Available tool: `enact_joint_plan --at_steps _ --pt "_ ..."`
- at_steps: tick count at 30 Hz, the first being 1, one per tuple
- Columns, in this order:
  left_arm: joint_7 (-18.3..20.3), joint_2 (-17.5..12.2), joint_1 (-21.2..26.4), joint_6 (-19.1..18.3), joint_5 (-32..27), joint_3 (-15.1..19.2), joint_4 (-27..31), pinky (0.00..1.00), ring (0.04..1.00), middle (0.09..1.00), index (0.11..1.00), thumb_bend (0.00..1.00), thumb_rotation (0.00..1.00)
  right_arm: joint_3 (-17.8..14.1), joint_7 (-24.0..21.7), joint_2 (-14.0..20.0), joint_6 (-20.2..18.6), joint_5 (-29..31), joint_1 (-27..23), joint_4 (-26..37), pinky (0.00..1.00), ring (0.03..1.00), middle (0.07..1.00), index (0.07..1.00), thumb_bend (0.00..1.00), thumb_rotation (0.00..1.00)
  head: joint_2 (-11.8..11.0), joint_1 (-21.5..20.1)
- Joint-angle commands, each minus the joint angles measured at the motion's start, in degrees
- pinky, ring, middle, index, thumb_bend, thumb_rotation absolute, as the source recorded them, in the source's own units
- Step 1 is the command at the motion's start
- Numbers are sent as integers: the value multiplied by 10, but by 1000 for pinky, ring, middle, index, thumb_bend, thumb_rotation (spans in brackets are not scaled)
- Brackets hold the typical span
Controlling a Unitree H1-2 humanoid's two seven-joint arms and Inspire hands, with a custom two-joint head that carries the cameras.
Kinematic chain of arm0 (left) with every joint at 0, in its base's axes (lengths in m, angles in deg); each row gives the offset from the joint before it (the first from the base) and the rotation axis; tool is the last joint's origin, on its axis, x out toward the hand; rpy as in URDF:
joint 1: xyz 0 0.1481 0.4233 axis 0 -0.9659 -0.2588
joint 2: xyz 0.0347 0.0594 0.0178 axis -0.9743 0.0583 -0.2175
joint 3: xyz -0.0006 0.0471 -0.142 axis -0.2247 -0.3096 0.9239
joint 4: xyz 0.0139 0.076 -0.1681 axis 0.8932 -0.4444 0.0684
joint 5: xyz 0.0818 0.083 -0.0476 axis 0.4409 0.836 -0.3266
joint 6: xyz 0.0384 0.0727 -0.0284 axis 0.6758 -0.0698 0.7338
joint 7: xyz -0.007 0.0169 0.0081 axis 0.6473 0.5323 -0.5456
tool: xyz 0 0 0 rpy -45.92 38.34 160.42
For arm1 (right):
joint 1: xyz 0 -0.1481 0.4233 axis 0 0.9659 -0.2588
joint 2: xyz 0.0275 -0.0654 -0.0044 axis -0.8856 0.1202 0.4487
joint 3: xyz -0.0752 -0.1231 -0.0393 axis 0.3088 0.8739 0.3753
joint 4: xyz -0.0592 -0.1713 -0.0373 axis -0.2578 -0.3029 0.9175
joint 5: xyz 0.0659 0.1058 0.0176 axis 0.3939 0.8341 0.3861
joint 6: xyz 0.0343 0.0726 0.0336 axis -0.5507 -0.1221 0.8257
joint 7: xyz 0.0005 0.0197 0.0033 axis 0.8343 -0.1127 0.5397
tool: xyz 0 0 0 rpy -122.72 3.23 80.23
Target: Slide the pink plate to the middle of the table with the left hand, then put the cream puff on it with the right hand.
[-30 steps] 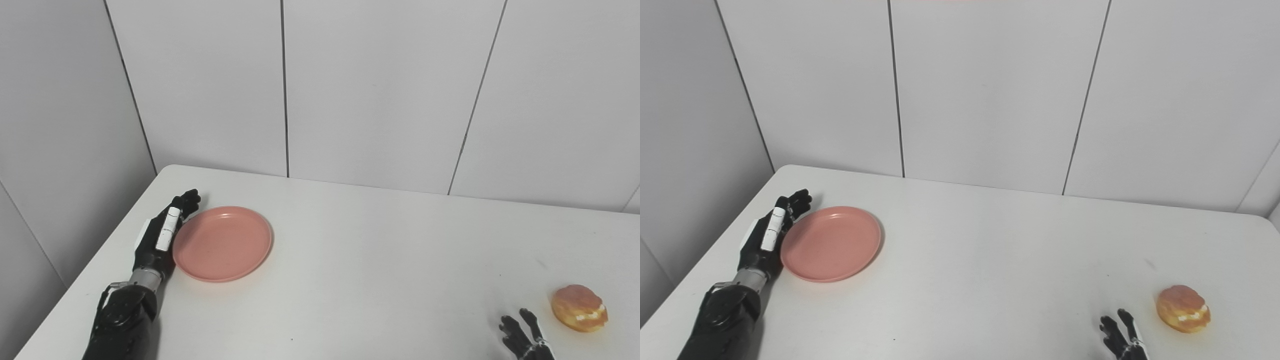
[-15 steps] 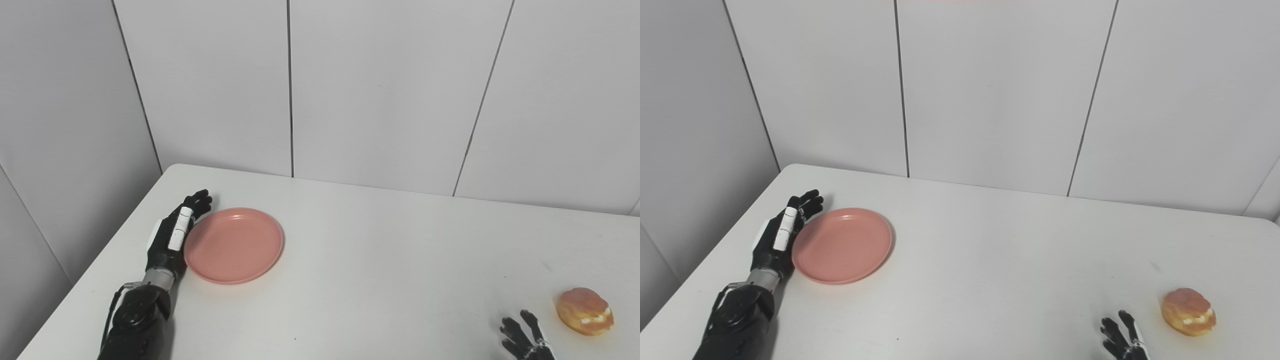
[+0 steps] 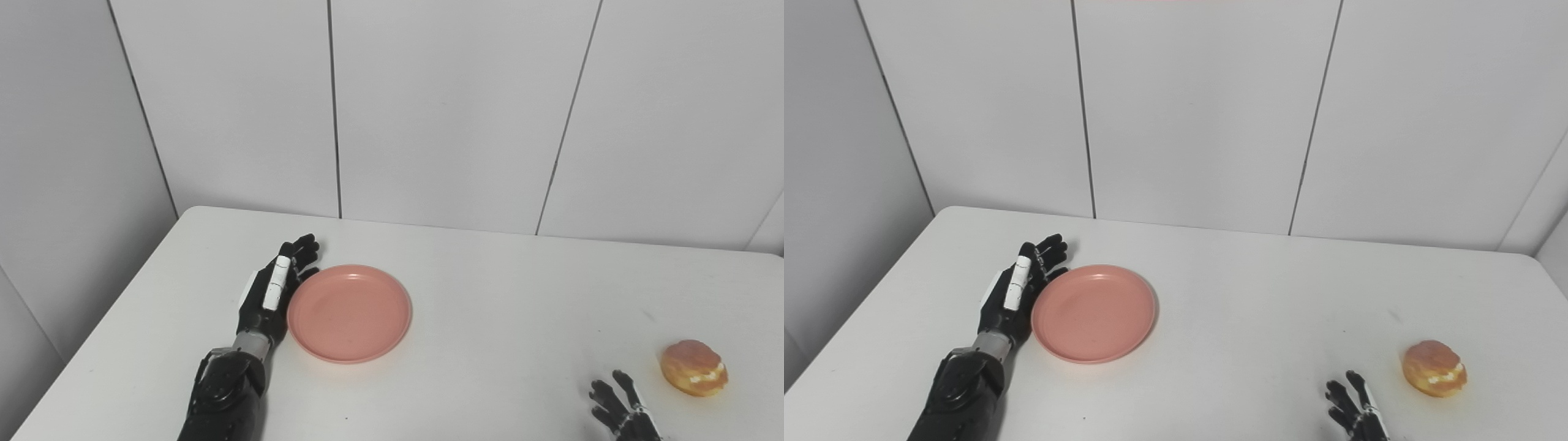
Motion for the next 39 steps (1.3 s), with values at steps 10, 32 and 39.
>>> enact_joint_plan --at_steps 10,32,39 --pt "-1 19 -13 -47 -1 -2 21 867 902 860 779 942 861 23 4 -17 -49 -33 24 2 823 861 844 915 840 995 13 -52" --pt "-4 57 -16 -46 3 -11 0 939 914 867 766 940 860 47 24 -40 -65 -83 32 33 793 850 841 904 787 971 28 -128" --pt "-7 69 -13 -28 4 -11 -16 910 900 847 733 962 842 55 30 -47 -65 -95 31 35 797 847 842 907 742 975 30 -145"
